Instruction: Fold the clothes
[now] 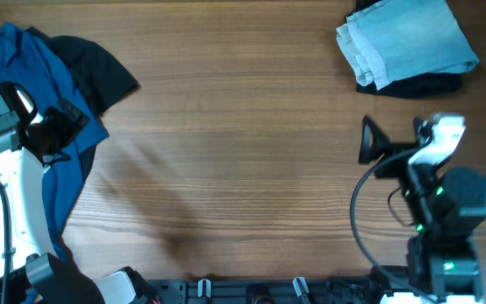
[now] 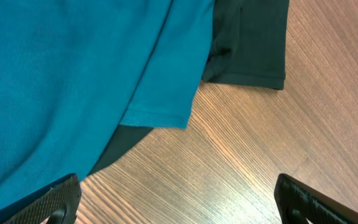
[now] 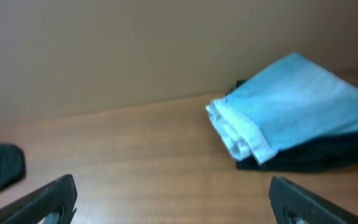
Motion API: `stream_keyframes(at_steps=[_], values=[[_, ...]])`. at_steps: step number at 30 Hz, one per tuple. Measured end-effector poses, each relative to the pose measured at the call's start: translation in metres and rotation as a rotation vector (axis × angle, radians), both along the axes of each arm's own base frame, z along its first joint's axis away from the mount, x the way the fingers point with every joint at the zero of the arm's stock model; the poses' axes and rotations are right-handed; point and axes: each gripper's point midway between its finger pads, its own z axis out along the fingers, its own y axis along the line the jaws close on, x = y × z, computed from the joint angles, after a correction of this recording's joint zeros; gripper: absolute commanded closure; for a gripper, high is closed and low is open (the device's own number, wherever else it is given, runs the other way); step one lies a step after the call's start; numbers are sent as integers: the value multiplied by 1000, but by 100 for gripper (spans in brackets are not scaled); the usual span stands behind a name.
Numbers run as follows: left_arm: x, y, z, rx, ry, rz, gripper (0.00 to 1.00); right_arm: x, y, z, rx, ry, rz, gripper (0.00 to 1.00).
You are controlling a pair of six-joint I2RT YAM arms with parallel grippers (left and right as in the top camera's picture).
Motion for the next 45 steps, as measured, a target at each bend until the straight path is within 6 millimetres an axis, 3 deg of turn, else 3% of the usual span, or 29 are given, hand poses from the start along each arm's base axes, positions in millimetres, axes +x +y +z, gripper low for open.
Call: stream_keyframes(at_steps=[3, 7, 13, 22, 42, 45], values=[[0, 0, 0, 1, -2, 0, 0, -9, 0, -24, 55, -71, -10, 0], [0, 0, 0, 0, -1, 0, 0, -22, 3, -71, 84, -86, -7, 0], [0, 0, 0, 0, 0, 0, 0, -30, 12, -89, 14, -118, 41, 0], [0, 0, 0, 0, -1, 0, 0, -35, 19, -77, -165, -217, 92, 0], [-2, -1, 0, -4, 8, 0, 0, -34, 18, -77, -183, -232, 91, 0], [-4, -5, 14, 16, -28, -9, 0, -34, 18, -77, -183, -232, 91, 0]])
